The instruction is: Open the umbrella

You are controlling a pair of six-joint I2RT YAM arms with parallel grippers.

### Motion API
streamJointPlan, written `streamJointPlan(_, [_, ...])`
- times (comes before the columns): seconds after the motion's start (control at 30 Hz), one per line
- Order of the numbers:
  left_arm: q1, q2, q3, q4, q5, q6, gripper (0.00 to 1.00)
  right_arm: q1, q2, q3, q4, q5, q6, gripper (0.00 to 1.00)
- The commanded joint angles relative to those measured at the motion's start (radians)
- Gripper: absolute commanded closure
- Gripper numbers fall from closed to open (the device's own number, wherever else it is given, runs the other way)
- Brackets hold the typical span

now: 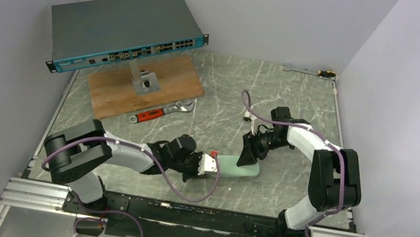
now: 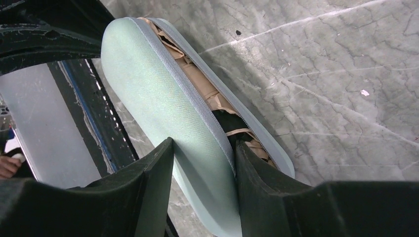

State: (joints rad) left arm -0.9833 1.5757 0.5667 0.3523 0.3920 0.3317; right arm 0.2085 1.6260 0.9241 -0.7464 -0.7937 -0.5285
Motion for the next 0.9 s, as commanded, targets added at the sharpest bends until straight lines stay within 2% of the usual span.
streamJointPlan(0.0, [-0.05,-0.058,-0.01,0.01,0.041,-0.108,1.0,-0.031,-0.012,-0.03,0.18,0.183,0.071,1.0])
streamJointPlan(0.13, [-0.031,-0.022,0.09,-0.012,-0.045,-0.188,1.0,-0.05,-0.023,-0.028,0.229,0.175,0.215,1.0])
streamJointPlan(0.23, [0.055,-0.003,0.163,-0.057,-0.058,-0.218,1.0,-0.05,-0.037,-0.053,0.275,0.159,0.344,1.0])
streamJointPlan(0.3, [0.114,0.023,0.202,-0.082,-0.05,-0.213,1.0,-0.048,-0.059,-0.093,0.357,0.166,0.449,1.0])
streamJointPlan(0.4, [0.137,0.078,0.274,-0.139,-0.053,-0.154,1.0,-0.048,-0.075,-0.146,0.459,0.191,0.619,1.0])
streamJointPlan(0.47, [0.13,0.087,0.274,-0.126,-0.016,-0.12,1.0,-0.049,-0.087,-0.169,0.51,0.218,0.675,1.0])
streamJointPlan(0.63, [0.047,0.09,0.254,-0.103,-0.045,-0.141,1.0,-0.053,-0.105,-0.21,0.569,0.306,0.776,1.0])
streamJointPlan(0.87, [-0.044,0.128,0.273,-0.065,-0.087,-0.324,1.0,-0.105,-0.171,-0.278,0.615,0.322,0.865,1.0])
